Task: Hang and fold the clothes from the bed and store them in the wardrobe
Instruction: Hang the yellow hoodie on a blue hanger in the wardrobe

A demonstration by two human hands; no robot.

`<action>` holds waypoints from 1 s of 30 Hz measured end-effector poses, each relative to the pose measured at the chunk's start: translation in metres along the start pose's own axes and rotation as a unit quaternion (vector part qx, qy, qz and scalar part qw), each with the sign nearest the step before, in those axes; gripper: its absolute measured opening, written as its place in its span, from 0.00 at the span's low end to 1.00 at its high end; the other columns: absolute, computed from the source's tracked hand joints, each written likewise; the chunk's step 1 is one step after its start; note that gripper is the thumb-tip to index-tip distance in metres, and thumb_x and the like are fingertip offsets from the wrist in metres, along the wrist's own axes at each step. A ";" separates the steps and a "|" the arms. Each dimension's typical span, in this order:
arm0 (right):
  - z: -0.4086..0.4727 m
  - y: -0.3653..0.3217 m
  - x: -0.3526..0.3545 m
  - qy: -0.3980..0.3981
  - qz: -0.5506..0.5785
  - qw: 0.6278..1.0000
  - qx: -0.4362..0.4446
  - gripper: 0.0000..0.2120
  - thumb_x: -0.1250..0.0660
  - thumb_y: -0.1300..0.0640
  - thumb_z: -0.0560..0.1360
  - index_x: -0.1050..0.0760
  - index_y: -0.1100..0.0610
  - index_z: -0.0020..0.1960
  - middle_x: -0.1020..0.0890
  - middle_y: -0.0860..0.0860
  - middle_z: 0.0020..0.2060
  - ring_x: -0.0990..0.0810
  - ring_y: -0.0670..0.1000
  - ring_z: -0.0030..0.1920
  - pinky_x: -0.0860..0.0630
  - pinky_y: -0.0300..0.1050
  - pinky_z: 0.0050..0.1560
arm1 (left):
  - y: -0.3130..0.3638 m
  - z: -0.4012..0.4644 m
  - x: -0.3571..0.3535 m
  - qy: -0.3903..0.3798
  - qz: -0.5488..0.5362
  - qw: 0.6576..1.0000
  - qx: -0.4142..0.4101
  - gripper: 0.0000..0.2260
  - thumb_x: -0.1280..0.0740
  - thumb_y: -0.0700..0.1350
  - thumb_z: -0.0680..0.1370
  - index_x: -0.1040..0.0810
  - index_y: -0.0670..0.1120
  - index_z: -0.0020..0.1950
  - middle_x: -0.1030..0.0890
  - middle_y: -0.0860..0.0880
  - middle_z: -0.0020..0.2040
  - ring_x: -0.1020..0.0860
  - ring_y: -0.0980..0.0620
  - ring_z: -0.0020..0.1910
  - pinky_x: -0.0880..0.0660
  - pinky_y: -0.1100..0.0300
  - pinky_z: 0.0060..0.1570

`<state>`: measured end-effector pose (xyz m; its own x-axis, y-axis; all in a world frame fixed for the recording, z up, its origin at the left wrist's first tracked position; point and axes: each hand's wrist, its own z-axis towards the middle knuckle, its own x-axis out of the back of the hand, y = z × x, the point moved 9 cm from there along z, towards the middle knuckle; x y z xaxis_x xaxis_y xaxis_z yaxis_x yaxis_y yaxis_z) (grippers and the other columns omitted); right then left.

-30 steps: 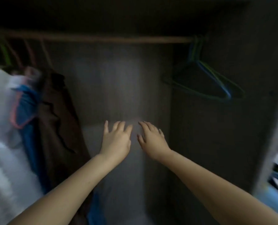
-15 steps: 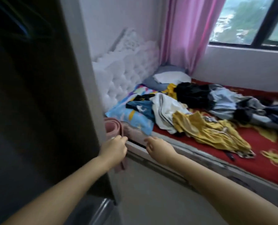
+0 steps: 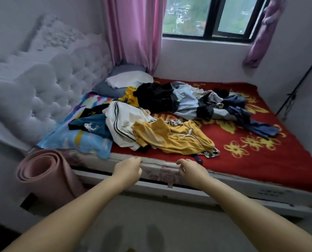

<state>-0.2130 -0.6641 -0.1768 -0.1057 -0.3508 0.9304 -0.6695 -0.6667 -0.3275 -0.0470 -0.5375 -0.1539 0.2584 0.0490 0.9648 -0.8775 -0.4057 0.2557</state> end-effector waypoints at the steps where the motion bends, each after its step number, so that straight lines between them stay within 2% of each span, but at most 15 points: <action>1: 0.010 0.009 0.000 -0.001 0.003 1.000 -0.010 0.16 0.45 0.51 0.80 0.31 0.50 0.67 0.24 0.51 0.60 0.24 0.53 0.57 0.24 0.47 0.51 | 0.001 0.015 -0.004 -0.005 -0.006 1.000 -0.006 0.17 0.43 0.46 0.80 0.30 0.49 0.69 0.24 0.49 0.61 0.23 0.48 0.55 0.25 0.53 0.50; 6: 0.080 0.033 0.007 -0.002 -0.007 1.000 -0.031 0.17 0.45 0.52 0.80 0.31 0.52 0.67 0.24 0.52 0.60 0.23 0.54 0.56 0.24 0.48 0.50 | -0.010 0.096 -0.015 -0.029 0.009 0.999 -0.016 0.17 0.43 0.45 0.81 0.31 0.48 0.69 0.24 0.48 0.62 0.24 0.47 0.57 0.25 0.52 0.50; 9: 0.130 0.044 0.005 -0.018 0.005 0.998 -0.063 0.14 0.45 0.52 0.80 0.29 0.54 0.63 0.23 0.52 0.57 0.23 0.54 0.53 0.23 0.50 0.51 | -0.035 0.146 -0.021 -0.056 0.012 0.998 -0.011 0.15 0.44 0.45 0.81 0.29 0.48 0.67 0.23 0.48 0.60 0.24 0.47 0.55 0.27 0.55 0.45; 13: 0.179 0.067 -0.009 -0.049 0.031 0.991 -0.120 0.14 0.45 0.53 0.80 0.29 0.55 0.62 0.23 0.53 0.56 0.23 0.53 0.53 0.23 0.50 0.51 | -0.066 0.204 -0.030 -0.095 0.016 0.995 0.001 0.14 0.44 0.45 0.80 0.27 0.48 0.64 0.23 0.49 0.61 0.24 0.48 0.57 0.25 0.52 0.51; 16: 0.201 0.097 -0.022 -0.075 0.046 0.984 -0.156 0.15 0.44 0.53 0.80 0.29 0.54 0.64 0.22 0.52 0.57 0.23 0.53 0.53 0.24 0.47 0.49 | -0.070 0.245 -0.045 -0.124 0.015 0.992 -0.009 0.13 0.44 0.45 0.80 0.28 0.48 0.63 0.23 0.49 0.60 0.24 0.48 0.55 0.25 0.53 0.49; 19: 0.215 0.138 -0.023 -0.084 0.055 0.975 -0.197 0.14 0.45 0.53 0.80 0.28 0.55 0.62 0.22 0.52 0.56 0.22 0.53 0.53 0.23 0.49 0.50 | -0.054 0.281 -0.058 -0.139 0.018 0.990 -0.028 0.12 0.44 0.44 0.80 0.27 0.47 0.61 0.23 0.48 0.57 0.24 0.48 0.52 0.28 0.56 0.43; 22: 0.232 0.188 -0.024 -0.094 0.062 0.965 -0.238 0.13 0.45 0.55 0.79 0.27 0.55 0.58 0.21 0.53 0.53 0.22 0.53 0.50 0.23 0.49 0.48 | -0.028 0.317 -0.081 -0.166 0.024 0.985 -0.040 0.11 0.44 0.44 0.79 0.26 0.47 0.57 0.22 0.48 0.54 0.23 0.47 0.50 0.26 0.55 0.42; 25: 0.256 0.235 -0.028 -0.097 0.077 0.959 -0.257 0.10 0.45 0.56 0.79 0.27 0.56 0.53 0.20 0.55 0.50 0.22 0.55 0.48 0.30 0.45 0.40 | 0.003 0.362 -0.104 -0.177 0.027 0.982 -0.056 0.13 0.45 0.46 0.79 0.26 0.49 0.60 0.22 0.49 0.57 0.23 0.47 0.54 0.25 0.54 0.47; 28: 0.292 0.293 -0.031 -0.103 0.097 0.953 -0.269 0.10 0.46 0.57 0.80 0.27 0.58 0.52 0.20 0.57 0.50 0.22 0.57 0.49 0.31 0.44 0.41 | 0.049 0.427 -0.134 -0.192 0.037 0.978 -0.074 0.15 0.44 0.47 0.80 0.26 0.48 0.63 0.23 0.49 0.61 0.24 0.47 0.58 0.25 0.53 0.51; 30: 0.310 0.321 -0.031 -0.105 0.114 0.948 -0.280 0.10 0.46 0.58 0.79 0.27 0.59 0.53 0.19 0.57 0.50 0.21 0.58 0.50 0.30 0.45 0.42 | 0.076 0.460 -0.152 -0.209 0.028 0.975 -0.069 0.14 0.44 0.46 0.80 0.26 0.48 0.62 0.22 0.49 0.59 0.23 0.48 0.56 0.24 0.54 0.49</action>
<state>-0.1971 -1.0709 -0.3617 -0.1850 -0.6057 0.7739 -0.9381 -0.1257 -0.3227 0.0328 -0.9951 -0.3099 0.3249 -0.3584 0.8752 -0.9338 -0.2682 0.2369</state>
